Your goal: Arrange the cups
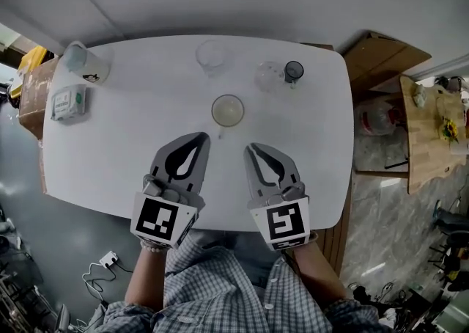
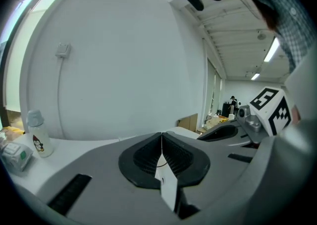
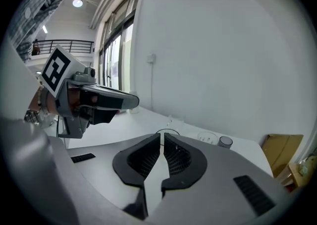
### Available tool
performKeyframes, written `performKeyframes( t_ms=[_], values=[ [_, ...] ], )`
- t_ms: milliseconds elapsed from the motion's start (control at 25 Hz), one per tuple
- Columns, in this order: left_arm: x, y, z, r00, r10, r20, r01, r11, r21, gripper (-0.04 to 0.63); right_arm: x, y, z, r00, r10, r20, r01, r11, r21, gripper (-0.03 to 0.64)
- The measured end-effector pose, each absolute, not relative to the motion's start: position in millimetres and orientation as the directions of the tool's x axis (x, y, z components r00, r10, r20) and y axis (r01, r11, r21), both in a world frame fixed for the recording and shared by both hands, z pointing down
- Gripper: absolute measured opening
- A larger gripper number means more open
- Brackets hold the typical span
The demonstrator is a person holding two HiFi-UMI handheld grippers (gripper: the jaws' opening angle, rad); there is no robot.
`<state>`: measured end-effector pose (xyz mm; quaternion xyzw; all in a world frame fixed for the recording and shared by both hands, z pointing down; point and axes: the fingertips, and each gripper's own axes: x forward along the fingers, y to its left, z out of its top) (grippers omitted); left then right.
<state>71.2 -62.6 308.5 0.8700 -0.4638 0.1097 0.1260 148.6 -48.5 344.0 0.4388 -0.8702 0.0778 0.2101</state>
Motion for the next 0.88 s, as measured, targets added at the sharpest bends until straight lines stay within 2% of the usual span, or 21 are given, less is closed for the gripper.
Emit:
performKeyframes(
  t_ms=[360, 880],
  values=[
    [57, -95, 327, 0.539, -0.785, 0.306, -0.841, -0.523, 0.139, 0.012, 114, -63, 391, -0.550, -0.658, 0.515, -0.773, 0.635, -0.013, 0.035],
    [45, -129, 355, 0.553, -0.772, 0.312, -0.832, -0.525, 0.178, 0.012, 93, -71, 439, -0.425, -0.650, 0.630, -0.854, 0.518, -0.042, 0.084]
  ],
)
